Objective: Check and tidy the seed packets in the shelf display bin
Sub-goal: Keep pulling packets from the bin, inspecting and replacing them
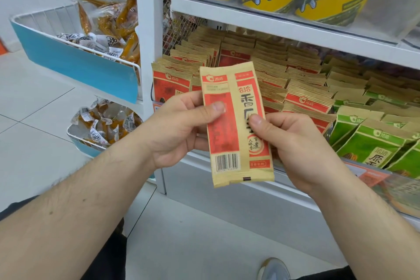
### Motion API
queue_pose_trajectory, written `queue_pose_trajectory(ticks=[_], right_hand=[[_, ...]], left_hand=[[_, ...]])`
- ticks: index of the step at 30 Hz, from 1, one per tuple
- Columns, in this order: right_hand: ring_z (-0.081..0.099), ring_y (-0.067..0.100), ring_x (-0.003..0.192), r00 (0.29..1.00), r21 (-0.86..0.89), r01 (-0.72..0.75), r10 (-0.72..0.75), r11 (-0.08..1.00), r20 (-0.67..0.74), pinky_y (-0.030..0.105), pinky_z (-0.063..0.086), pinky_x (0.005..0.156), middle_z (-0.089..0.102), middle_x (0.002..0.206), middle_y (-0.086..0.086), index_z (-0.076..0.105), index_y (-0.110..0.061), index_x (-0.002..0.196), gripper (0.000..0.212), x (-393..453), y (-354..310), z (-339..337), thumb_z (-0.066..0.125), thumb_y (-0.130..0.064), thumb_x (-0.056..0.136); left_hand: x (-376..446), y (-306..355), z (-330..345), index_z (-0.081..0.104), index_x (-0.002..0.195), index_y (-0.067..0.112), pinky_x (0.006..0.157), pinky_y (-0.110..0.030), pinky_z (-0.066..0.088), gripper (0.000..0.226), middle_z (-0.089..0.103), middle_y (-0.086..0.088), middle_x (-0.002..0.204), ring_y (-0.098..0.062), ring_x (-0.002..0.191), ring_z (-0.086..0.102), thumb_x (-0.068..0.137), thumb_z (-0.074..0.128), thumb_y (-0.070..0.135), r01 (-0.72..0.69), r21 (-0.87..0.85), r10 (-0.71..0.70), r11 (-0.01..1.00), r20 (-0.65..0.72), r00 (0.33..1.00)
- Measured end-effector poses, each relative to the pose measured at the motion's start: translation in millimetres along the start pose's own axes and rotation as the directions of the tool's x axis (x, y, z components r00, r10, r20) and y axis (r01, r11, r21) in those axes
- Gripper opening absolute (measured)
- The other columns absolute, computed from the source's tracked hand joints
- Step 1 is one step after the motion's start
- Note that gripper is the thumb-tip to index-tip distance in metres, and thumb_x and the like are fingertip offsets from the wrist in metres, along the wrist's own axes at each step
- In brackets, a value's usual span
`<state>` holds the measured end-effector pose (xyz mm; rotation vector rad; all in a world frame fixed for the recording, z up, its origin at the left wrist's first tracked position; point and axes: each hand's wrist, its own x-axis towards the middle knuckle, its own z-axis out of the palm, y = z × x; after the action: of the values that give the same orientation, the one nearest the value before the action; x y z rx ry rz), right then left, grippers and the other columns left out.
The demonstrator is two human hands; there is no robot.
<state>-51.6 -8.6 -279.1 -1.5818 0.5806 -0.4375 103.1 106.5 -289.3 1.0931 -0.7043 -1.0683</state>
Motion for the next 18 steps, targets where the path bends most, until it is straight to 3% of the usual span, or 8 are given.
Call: queue_pose_trajectory(ticks=[4, 7, 10, 12, 14, 16, 18], right_hand=[[0.073, 0.027, 0.075, 0.996, 0.136, -0.042, 0.03, 0.99, 0.088, 0.034, 0.06, 0.064, 0.075, 0.087, 0.018, 0.074, -0.003, 0.087, 0.031, -0.7, -3.2, -4.8, 0.073, -0.033, 0.077], [0.073, 0.03, 0.082, 0.983, 0.157, -0.057, 0.028, 0.986, 0.183, 0.039, 0.061, 0.068, 0.075, 0.094, 0.018, 0.076, -0.007, 0.093, 0.027, -1.3, -2.7, -8.3, 0.068, -0.025, 0.074], [0.073, 0.031, 0.085, 0.983, 0.178, -0.057, 0.024, 0.982, 0.18, 0.041, 0.061, 0.07, 0.074, 0.097, 0.019, 0.073, -0.006, 0.1, 0.03, -0.6, -0.8, -6.8, 0.072, -0.023, 0.075], [0.073, 0.028, 0.084, 0.982, 0.185, -0.061, 0.026, 0.981, 0.187, 0.042, 0.061, 0.072, 0.075, 0.096, 0.016, 0.072, -0.007, 0.102, 0.028, 0.4, 1.5, -5.0, 0.068, -0.024, 0.08], [0.072, 0.024, 0.081, 0.972, 0.26, -0.103, 0.042, 0.96, 0.232, 0.037, 0.06, 0.068, 0.075, 0.094, 0.011, 0.072, -0.009, 0.101, 0.025, 0.4, 2.7, -0.6, 0.062, -0.024, 0.084], [0.07, 0.019, 0.072, 0.946, 0.449, -0.253, 0.12, 0.857, 0.302, 0.03, 0.056, 0.061, 0.074, 0.086, 0.006, 0.072, -0.013, 0.102, 0.028, -0.4, 2.3, 6.7, 0.055, -0.024, 0.084], [0.061, 0.014, 0.054, 0.888, 0.588, -0.417, 0.173, 0.693, 0.426, 0.025, 0.048, 0.05, 0.065, 0.07, 0.002, 0.061, -0.014, 0.117, 0.032, -1.2, 3.5, 14.8, 0.045, -0.024, 0.091]], left_hand=[[-1.3, 0.2, -4.1, 0.064, 0.118, 0.005, 0.06, -0.033, 0.06, 0.04, 0.07, -0.018, 0.111, -0.026, 0.085, 0.073, 0.077, 0.065, 0.008, 0.023, -0.086, -0.016, 0.996, 0.086, 0.996], [0.4, 2.2, -8.4, 0.062, 0.121, 0.002, 0.064, -0.034, 0.06, 0.05, 0.066, -0.022, 0.12, -0.028, 0.09, 0.072, 0.073, 0.079, 0.008, 0.019, -0.106, -0.005, 0.994, 0.129, 0.992], [1.5, 1.4, -9.4, 0.064, 0.117, 0.005, 0.062, -0.033, 0.06, 0.04, 0.069, -0.018, 0.114, -0.025, 0.087, 0.072, 0.078, 0.07, 0.012, 0.002, -0.058, 0.004, 0.998, 0.095, 0.996], [1.7, 1.5, -8.9, 0.067, 0.111, 0.012, 0.067, -0.033, 0.06, 0.039, 0.07, -0.016, 0.109, -0.026, 0.089, 0.07, 0.079, 0.076, 0.034, -0.046, 0.007, 0.046, 0.999, 0.056, 0.997], [2.1, -0.7, -9.7, 0.069, 0.11, 0.018, 0.093, -0.046, 0.054, 0.069, 0.06, -0.025, 0.119, -0.041, 0.109, 0.061, 0.063, 0.074, 0.067, -0.098, 0.027, 0.097, 0.995, 0.045, 0.994], [2.3, -0.5, -7.4, 0.067, 0.115, 0.02, 0.112, -0.059, 0.032, 0.08, 0.053, -0.027, 0.132, -0.048, 0.129, 0.045, 0.056, 0.068, 0.075, -0.123, -0.029, 0.125, 0.992, 0.076, 0.989], [4.9, -4.3, -6.7, 0.06, 0.124, 0.011, 0.11, -0.053, 0.035, 0.089, 0.057, -0.022, 0.126, -0.043, 0.121, 0.053, 0.061, 0.067, 0.073, -0.116, -0.051, 0.122, 0.992, 0.165, 0.979]])
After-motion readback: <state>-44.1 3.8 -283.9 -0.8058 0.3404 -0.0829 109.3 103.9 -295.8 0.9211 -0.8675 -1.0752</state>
